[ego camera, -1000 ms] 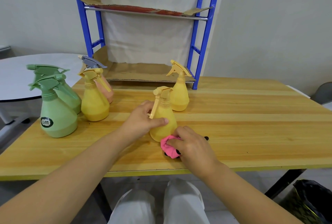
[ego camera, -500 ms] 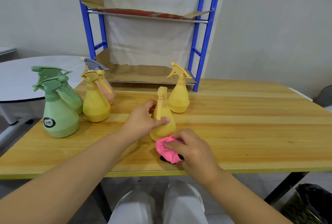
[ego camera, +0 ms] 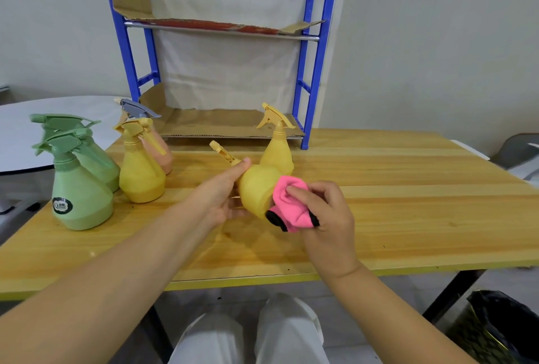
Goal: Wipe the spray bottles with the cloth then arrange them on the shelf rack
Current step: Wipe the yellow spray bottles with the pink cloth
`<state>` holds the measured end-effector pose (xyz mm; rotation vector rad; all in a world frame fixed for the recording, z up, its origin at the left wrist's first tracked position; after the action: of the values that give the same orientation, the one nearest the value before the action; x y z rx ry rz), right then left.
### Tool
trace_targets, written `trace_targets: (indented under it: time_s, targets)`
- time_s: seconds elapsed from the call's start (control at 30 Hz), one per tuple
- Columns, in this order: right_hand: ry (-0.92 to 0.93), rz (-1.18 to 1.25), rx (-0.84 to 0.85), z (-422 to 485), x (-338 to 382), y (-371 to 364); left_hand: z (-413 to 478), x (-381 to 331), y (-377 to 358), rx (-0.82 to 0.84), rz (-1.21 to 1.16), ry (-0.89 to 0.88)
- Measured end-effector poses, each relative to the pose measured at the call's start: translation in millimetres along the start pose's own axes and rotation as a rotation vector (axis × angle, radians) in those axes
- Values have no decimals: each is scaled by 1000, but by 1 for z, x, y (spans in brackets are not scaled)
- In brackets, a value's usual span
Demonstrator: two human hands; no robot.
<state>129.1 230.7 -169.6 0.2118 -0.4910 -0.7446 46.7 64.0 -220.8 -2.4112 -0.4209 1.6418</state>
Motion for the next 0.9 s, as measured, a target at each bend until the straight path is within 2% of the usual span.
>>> trace_targets:
  time_s: [0.2,0.43,0.53,0.77,0.9]
  targets:
    - [175,-114,-41,3,16,-7,0,11,-7,-26,-122,78]
    - [375,-246,63,-8,20,-13,1,14,-5,-24,-248,168]
    - [303,-247,85,-7,6,-12,0,9,-5,-4,-260,168]
    - [98,-127,45,12,-10,-5,3,0,4,-6,-127,93]
    - [85,-62,44,21,-2,-9,4,-3,10,-28,-53,31]
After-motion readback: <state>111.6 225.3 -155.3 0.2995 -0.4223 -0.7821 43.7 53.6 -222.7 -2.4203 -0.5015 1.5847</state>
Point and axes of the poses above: each hand's wrist, its own z-axis towards the middle knuckle, its own y-axis out of the back of the hand, x = y × z, the point moved 8 cm from there along z, towards the middle knuckle, and after that the axes turned 8 degrees about -z, right-handed, at the moved point
